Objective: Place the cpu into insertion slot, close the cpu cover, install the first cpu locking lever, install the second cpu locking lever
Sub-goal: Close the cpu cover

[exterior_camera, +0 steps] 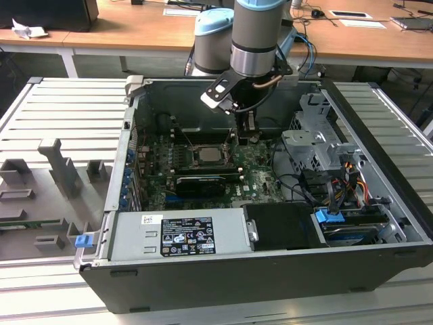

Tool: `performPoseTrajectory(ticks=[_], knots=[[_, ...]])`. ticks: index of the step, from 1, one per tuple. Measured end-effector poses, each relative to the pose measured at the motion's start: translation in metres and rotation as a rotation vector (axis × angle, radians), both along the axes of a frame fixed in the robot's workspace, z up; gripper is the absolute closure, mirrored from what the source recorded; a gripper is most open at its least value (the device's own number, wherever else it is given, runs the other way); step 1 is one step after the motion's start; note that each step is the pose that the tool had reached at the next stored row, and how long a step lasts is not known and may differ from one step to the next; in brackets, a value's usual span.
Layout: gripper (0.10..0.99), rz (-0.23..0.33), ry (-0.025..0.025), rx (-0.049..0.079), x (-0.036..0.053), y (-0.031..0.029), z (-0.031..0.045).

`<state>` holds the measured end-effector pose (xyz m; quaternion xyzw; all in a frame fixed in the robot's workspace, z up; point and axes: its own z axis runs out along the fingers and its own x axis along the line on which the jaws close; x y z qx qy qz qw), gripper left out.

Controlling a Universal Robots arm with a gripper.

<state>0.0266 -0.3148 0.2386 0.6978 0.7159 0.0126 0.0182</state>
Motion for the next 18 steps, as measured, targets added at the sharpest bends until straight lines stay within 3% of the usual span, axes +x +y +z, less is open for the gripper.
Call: performPoseTrajectory(ticks=[18], knots=[[0.980, 0.000, -0.0001, 0.000, -0.0107, 0.0000, -0.0004]])
